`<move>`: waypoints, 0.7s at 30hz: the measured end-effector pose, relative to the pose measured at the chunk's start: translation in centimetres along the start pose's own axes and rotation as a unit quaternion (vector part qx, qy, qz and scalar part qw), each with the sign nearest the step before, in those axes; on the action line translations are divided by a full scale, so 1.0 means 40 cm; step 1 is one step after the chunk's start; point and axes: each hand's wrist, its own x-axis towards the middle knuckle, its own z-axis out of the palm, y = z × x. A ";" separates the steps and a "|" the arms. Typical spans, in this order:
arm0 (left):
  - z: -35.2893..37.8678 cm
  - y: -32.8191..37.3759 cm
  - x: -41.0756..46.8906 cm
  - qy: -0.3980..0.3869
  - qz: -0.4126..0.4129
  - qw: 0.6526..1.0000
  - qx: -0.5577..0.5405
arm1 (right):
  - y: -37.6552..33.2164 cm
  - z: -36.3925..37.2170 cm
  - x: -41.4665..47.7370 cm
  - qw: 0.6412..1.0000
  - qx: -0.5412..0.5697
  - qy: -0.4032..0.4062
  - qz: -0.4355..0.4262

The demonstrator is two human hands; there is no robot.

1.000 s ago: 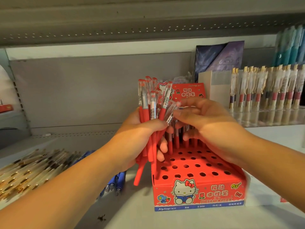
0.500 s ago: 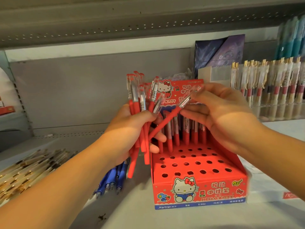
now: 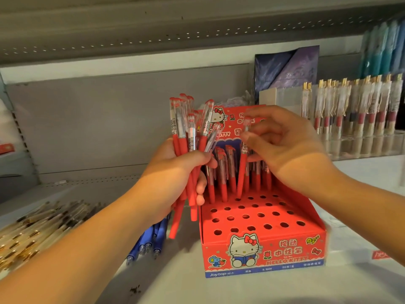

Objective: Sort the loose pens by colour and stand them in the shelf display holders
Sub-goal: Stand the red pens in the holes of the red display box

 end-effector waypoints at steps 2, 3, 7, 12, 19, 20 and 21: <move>0.002 0.003 -0.002 -0.002 -0.002 1.000 -0.004 | 0.003 0.004 -0.004 1.000 -0.009 -0.011 0.001; 0.002 0.005 -0.003 -0.002 -0.003 1.000 -0.005 | 0.006 0.008 -0.006 1.000 -0.009 -0.016 0.006; 0.002 0.008 -0.004 -0.006 -0.008 1.000 -0.016 | 0.027 0.021 -0.021 0.998 -0.044 -0.044 0.014; 0.003 0.007 -0.003 -0.009 -0.010 0.999 -0.034 | 0.035 0.014 -0.022 0.972 -0.223 -0.068 -0.032; 0.007 0.009 -0.006 -0.023 -0.021 0.998 -0.052 | 0.037 0.020 -0.024 0.955 -0.280 -0.097 0.014; 0.006 0.009 -0.007 -0.025 -0.021 0.998 -0.051 | 0.034 0.018 -0.023 0.954 -0.282 -0.102 0.018; 0.005 0.009 -0.006 -0.028 -0.022 0.998 -0.048 | 0.030 0.017 -0.022 0.952 -0.287 -0.107 0.021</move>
